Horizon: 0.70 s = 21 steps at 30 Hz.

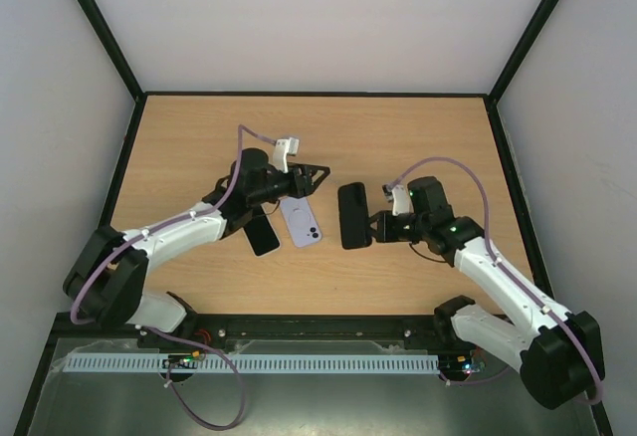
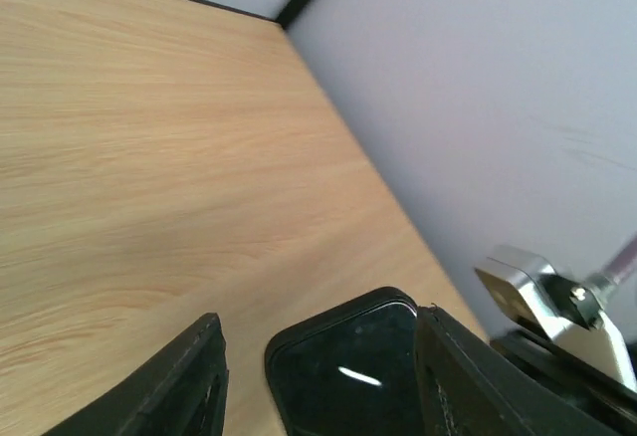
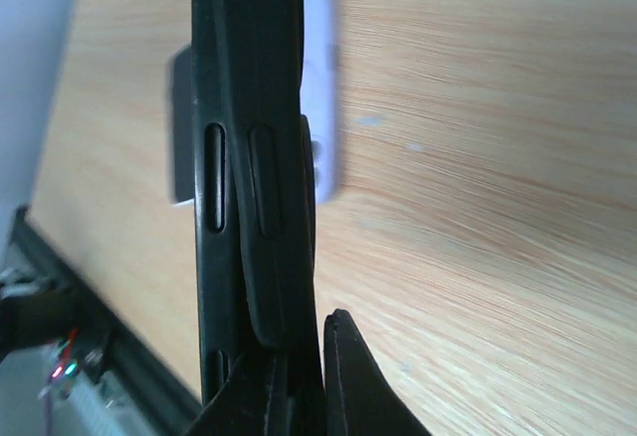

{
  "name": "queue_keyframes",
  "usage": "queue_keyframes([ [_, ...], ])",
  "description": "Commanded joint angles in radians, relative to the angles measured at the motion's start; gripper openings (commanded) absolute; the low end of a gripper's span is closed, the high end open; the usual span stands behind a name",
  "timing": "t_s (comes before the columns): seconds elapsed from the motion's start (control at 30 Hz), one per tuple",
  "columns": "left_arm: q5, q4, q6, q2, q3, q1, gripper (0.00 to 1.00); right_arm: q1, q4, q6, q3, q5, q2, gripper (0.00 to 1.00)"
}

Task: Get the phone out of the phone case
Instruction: Remove the phone case from the phone.

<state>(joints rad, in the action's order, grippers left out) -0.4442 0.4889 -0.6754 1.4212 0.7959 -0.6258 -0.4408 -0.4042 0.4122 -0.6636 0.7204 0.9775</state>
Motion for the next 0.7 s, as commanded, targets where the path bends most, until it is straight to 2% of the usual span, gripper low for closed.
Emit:
queue_keyframes([
  [0.0, 0.339, -0.194, 0.15, -0.026, 0.019, -0.09, 0.5, 0.018, 0.088, 0.131, 0.052, -0.251, -0.014, 0.02],
  [0.13, 0.549, -0.246, 0.254, -0.016, 0.011, -0.243, 0.46, 0.05, 0.108, 0.153, 0.059, -0.3, 0.032, 0.02],
  [0.3, 0.678, -0.197, 0.345, 0.014, -0.031, -0.373, 0.49, 0.093, 0.113, 0.144, 0.053, -0.296, 0.129, 0.02],
  [0.33, 0.68, -0.182, 0.358, 0.026, -0.035, -0.387, 0.59, 0.103, 0.112, 0.139, 0.052, -0.29, 0.153, 0.02],
  [0.37, 0.678, -0.167, 0.373, 0.038, -0.037, -0.399, 0.65, 0.111, 0.113, 0.131, 0.049, -0.284, 0.177, 0.02],
  [0.43, 0.693, -0.15, 0.391, 0.075, -0.033, -0.422, 0.71, 0.115, 0.121, 0.118, 0.052, -0.273, 0.222, 0.02],
  [0.67, 0.793, -0.043, 0.462, 0.187, -0.019, -0.506, 0.65, 0.116, 0.166, 0.111, 0.068, -0.236, 0.303, 0.02],
])
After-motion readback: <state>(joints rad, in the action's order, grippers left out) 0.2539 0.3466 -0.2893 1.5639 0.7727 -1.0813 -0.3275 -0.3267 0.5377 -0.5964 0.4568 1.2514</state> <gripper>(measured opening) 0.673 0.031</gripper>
